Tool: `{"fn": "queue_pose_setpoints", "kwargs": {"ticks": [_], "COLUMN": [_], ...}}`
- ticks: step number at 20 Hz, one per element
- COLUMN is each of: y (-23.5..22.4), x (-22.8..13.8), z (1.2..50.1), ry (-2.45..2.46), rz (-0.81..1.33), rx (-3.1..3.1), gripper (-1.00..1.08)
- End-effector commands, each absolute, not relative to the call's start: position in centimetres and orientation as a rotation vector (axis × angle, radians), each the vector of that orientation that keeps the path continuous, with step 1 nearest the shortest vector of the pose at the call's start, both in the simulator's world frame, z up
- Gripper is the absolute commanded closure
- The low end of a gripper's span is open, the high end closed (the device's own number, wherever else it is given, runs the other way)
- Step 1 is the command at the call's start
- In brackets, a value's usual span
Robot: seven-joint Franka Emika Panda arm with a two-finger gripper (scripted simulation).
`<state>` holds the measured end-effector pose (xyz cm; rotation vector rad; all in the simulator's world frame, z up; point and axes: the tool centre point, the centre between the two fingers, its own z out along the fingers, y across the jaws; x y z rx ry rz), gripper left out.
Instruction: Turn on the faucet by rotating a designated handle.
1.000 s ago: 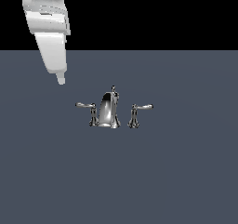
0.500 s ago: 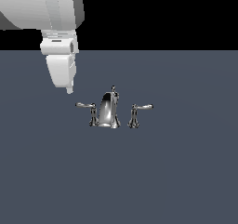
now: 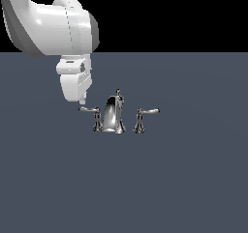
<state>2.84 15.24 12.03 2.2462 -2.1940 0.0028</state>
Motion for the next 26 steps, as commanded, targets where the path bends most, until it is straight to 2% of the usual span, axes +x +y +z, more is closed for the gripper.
{"fn": "queue_pose_setpoints", "kwargs": {"ticks": [1, 8, 16, 26], "y": [14.9, 14.2, 14.1, 15.7], "x": [3.8, 5.3, 5.5, 2.3], "z": [11.1, 9.6, 9.5, 9.5], "ry": [-2.241, -2.316, -2.325, -2.325], "rz": [0.004, 0.002, 0.001, 0.000], "rx": [2.199, 2.121, 2.112, 2.112], "gripper": [1.08, 1.08, 1.08, 1.08]}}
